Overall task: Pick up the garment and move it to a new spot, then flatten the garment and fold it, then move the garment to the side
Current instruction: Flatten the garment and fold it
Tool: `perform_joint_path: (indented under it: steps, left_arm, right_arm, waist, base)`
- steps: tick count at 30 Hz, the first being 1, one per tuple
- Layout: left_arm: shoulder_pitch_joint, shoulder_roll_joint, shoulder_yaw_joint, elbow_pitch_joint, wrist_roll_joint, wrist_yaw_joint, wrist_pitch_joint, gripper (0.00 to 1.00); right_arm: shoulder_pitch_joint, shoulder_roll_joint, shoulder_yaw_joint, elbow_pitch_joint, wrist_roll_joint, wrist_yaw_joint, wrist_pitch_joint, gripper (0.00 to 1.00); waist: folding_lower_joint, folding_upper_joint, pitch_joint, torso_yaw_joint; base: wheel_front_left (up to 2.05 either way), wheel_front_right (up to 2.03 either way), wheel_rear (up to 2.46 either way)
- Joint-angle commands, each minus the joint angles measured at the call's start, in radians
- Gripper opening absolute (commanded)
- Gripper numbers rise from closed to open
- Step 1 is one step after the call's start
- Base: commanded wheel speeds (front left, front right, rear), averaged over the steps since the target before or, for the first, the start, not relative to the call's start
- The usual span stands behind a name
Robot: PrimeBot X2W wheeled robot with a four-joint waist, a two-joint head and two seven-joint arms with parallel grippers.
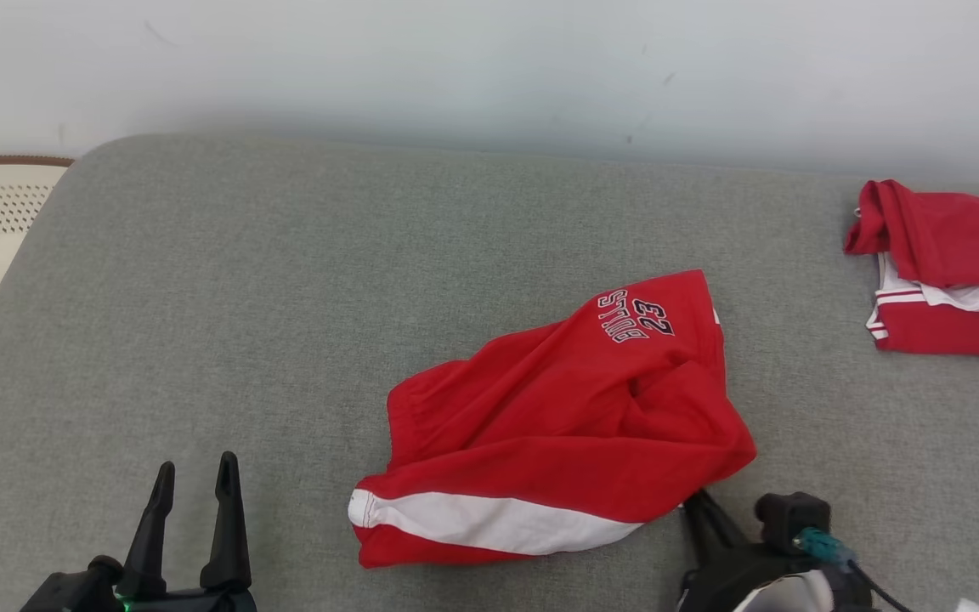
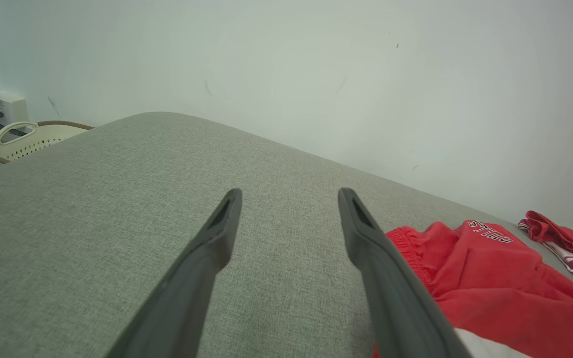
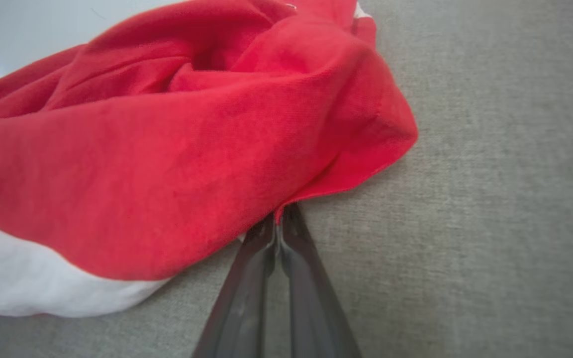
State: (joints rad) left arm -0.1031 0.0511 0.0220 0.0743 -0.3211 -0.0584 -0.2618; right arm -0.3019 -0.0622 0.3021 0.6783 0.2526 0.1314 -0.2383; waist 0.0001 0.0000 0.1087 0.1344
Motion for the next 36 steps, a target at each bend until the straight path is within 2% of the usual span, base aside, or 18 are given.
perform_joint_path:
  steps: [1,4,7,9,15,22,23,24,29,36]
  left_arm:
    - [0.009,-0.001,0.004,0.003,-0.004,0.004,-0.005,1.0]
    - [0.016,0.0,0.002,0.005,-0.012,0.005,-0.005,1.0]
    - [0.026,-0.001,-0.002,0.006,-0.014,0.012,-0.005,1.0]
    - [0.028,0.0,-0.002,0.005,-0.019,0.016,-0.005,1.0]
    - [0.034,0.0,-0.001,-0.001,-0.024,0.024,-0.005,1.0]
    - [0.027,0.0,-0.001,0.007,-0.031,0.019,-0.005,1.0]
    - [0.026,0.0,-0.002,0.008,-0.032,0.017,-0.005,1.0]
    - [0.026,0.0,-0.003,0.009,-0.032,0.019,-0.005,1.0]
    - [0.027,0.0,-0.003,0.01,-0.029,0.018,-0.005,1.0]
    - [0.036,0.0,0.006,0.011,-0.016,0.01,-0.005,1.0]
  right_arm:
    - [0.0,-0.027,-0.016,-0.002,-0.01,-0.001,-0.007,0.0]
    - [0.022,-0.042,-0.024,-0.036,-0.018,-0.001,-0.004,0.0]
    - [0.047,-0.092,-0.029,-0.093,-0.011,-0.001,0.025,0.0]
    - [0.071,-0.109,0.01,-0.15,0.024,-0.001,0.07,0.0]
    - [0.14,-0.214,0.07,-0.35,0.119,-0.001,0.218,0.0]
    - [0.215,-0.248,0.059,-0.49,0.175,-0.001,0.321,0.0]
    - [0.22,-0.244,0.051,-0.499,0.175,-0.001,0.316,0.71]
    - [0.225,-0.237,0.04,-0.504,0.175,-0.001,0.307,1.0]
    - [0.23,-0.218,-0.013,-0.516,0.126,-0.001,0.264,1.0]
    - [0.23,-0.155,-0.107,-0.527,0.045,-0.001,0.155,1.0]
  waist:
    - [-0.0001,0.0,-0.006,-0.011]
    - [-0.0001,0.0,-0.017,-0.024]
    - [-0.0001,0.0,-0.025,-0.04]
    - [-0.0001,0.0,-0.029,-0.053]
    - [-0.0001,0.0,-0.032,-0.081]
    - [-0.0001,0.0,-0.028,-0.087]
    - [-0.0001,0.0,-0.028,-0.087]
    - [-0.0001,0.0,-0.028,-0.086]
    - [-0.0001,0.0,-0.033,-0.083]
    - [-0.0001,0.0,-0.041,-0.079]
  base:
    - [0.0,0.0,0.0]
    - [0.0,0.0,0.0]
    - [0.0,0.0,0.0]
    - [0.0,0.0,0.0]
    - [0.0,0.0,0.0]
    - [0.0,0.0,0.0]
    - [0.0,0.0,0.0]
    - [0.0,0.0,0.0]
    - [0.0,0.0,0.0]
    - [0.0,0.0,0.0]
